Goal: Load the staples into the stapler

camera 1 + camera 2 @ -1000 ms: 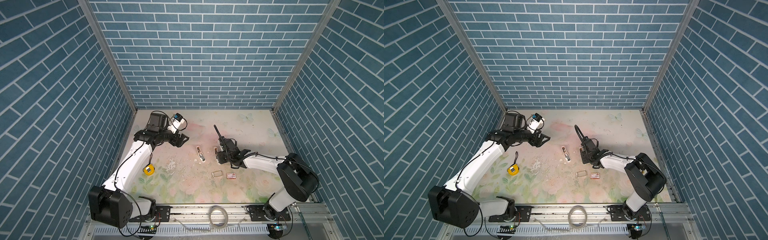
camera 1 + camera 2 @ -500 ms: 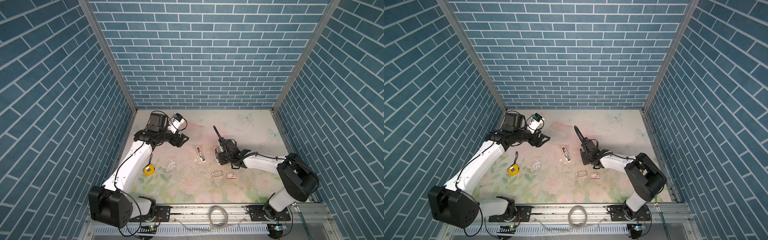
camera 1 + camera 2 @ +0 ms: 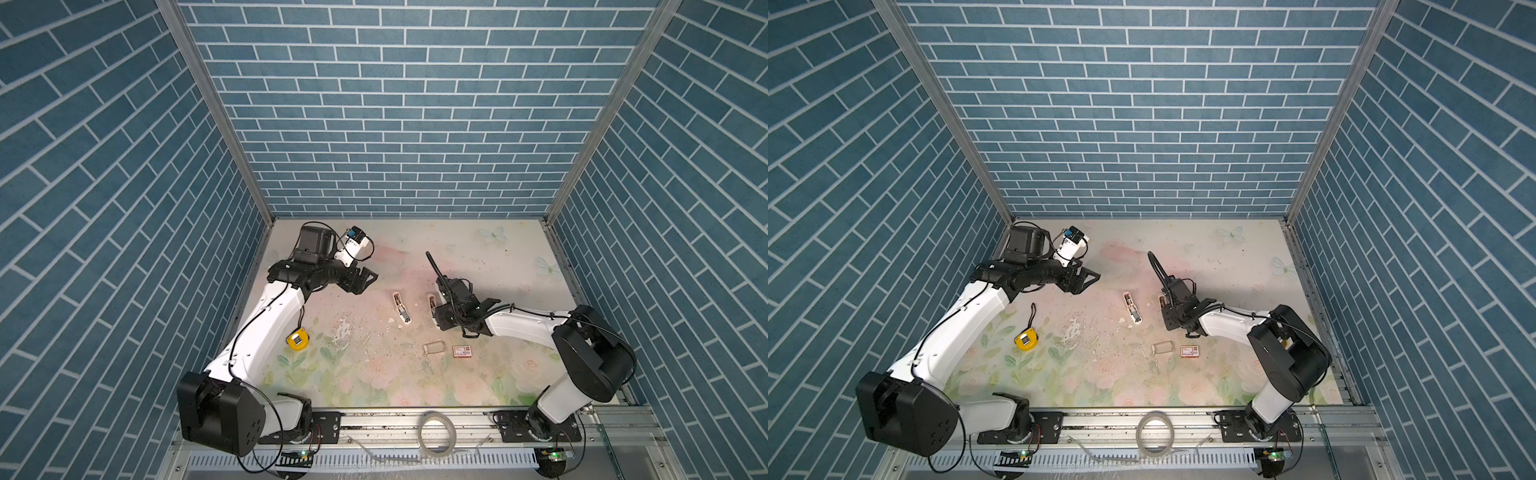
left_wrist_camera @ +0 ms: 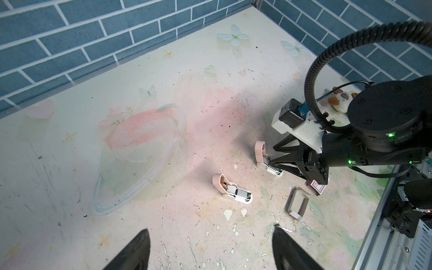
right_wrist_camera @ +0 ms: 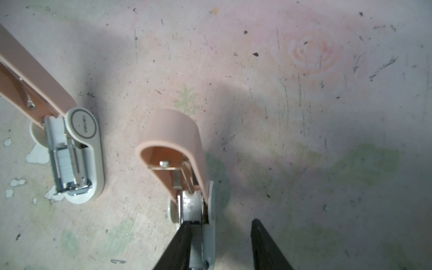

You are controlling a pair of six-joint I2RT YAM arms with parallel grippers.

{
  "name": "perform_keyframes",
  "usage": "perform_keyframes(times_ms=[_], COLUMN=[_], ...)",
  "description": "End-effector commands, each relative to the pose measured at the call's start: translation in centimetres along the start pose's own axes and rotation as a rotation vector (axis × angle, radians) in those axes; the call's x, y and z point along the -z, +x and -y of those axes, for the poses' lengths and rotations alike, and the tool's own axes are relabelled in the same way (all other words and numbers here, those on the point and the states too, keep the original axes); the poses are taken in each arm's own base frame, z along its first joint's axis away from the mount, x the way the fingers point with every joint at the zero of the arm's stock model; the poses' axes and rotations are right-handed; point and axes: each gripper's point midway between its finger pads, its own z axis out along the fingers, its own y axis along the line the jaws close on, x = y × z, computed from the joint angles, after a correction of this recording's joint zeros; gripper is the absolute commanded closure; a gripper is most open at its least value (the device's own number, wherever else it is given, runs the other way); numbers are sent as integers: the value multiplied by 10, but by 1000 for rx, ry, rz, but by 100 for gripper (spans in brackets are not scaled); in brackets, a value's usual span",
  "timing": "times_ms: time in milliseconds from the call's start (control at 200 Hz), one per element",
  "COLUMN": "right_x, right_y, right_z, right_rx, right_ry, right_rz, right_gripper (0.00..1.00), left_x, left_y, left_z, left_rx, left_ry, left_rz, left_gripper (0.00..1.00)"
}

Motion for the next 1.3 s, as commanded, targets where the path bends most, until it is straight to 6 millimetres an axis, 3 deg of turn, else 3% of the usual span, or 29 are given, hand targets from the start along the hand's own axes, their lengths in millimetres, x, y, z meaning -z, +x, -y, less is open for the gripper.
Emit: perform_keyframes(times_ms=[0, 375, 530, 780, 1015, 1140, 1290], right_x=[5, 37, 58, 85, 66, 44, 24], right_y=[-8, -35, -52, -79, -73, -65, -57], right_z=[1, -2, -18, -64, -110, -115, -116], right_rx=[21, 28, 46, 70, 160, 143, 136], right_ry=[7, -9, -98, -310, -355, -344, -317], right_rz=[13, 111, 171, 228, 155, 108, 68], right_gripper=[57, 56, 56, 55, 54, 52, 52], left_x=[2, 4, 9, 25, 41, 50, 46], left_y=[1, -2, -4, -12, -21, -24, -18], left_z=[-1, 0, -1, -9, -13, -13, -12], left_rx=[-1, -2, -26, -24, -55, -93, -91], left_ry=[-9, -4, -15, -29, -74, -105, -84], left_rz=[5, 14, 11, 6, 19, 31, 13], left_gripper=[17, 17, 14, 3, 0, 0, 0])
